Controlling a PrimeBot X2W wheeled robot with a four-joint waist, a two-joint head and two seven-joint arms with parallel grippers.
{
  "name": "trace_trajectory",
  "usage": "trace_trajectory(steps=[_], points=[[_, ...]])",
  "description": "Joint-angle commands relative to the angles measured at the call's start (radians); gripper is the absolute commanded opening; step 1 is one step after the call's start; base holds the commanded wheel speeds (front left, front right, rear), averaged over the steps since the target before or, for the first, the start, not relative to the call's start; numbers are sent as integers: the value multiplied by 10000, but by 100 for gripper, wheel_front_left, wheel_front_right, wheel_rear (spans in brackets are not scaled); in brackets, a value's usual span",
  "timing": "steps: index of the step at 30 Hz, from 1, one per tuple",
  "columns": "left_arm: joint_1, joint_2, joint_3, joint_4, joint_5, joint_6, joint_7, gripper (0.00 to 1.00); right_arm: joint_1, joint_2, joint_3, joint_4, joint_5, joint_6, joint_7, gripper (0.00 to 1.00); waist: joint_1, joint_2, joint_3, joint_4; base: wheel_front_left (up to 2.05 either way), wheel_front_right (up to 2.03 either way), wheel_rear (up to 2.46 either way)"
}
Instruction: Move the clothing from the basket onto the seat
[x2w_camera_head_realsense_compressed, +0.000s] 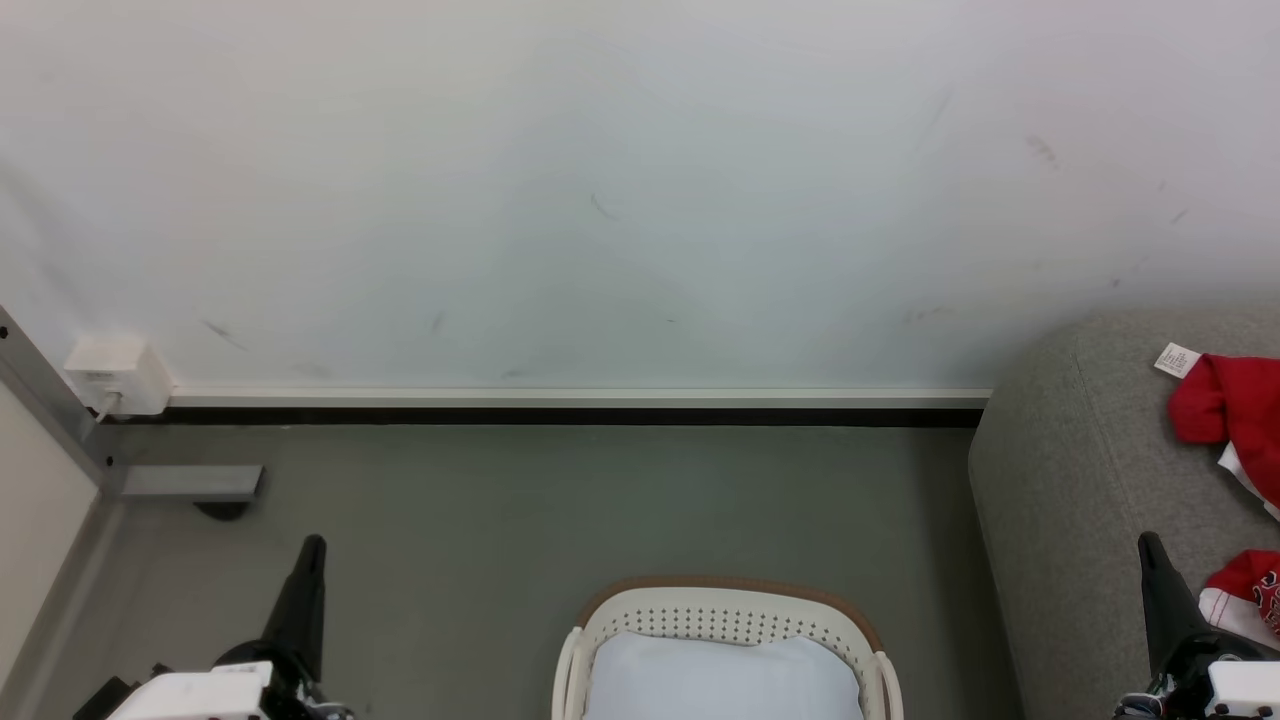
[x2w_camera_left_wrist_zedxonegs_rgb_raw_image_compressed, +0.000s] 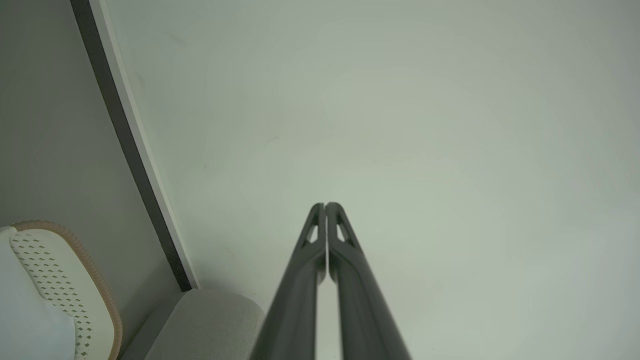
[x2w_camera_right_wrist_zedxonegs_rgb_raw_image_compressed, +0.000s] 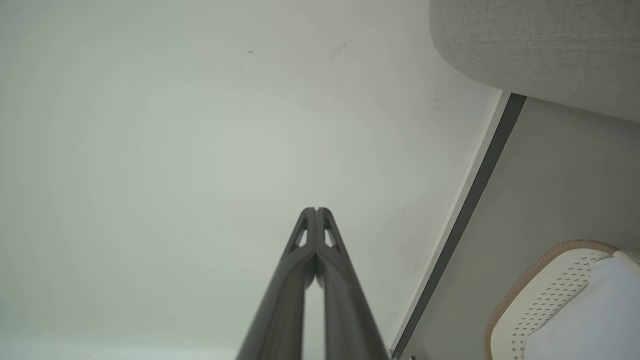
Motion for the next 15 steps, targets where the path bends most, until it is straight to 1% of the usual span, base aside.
trace_trajectory(steps=[1,15], points=[[-87,24,16,-32,-129,-40,44,0,-125,11,-36,-45,-42,-21,63,0,-1,0,0,0,0,0,0],[-86,24,15,-33,-129,-40,43,0,-127,22,-53,-44,-57,-21,56,0,-1,0,0,0,0,0,0]])
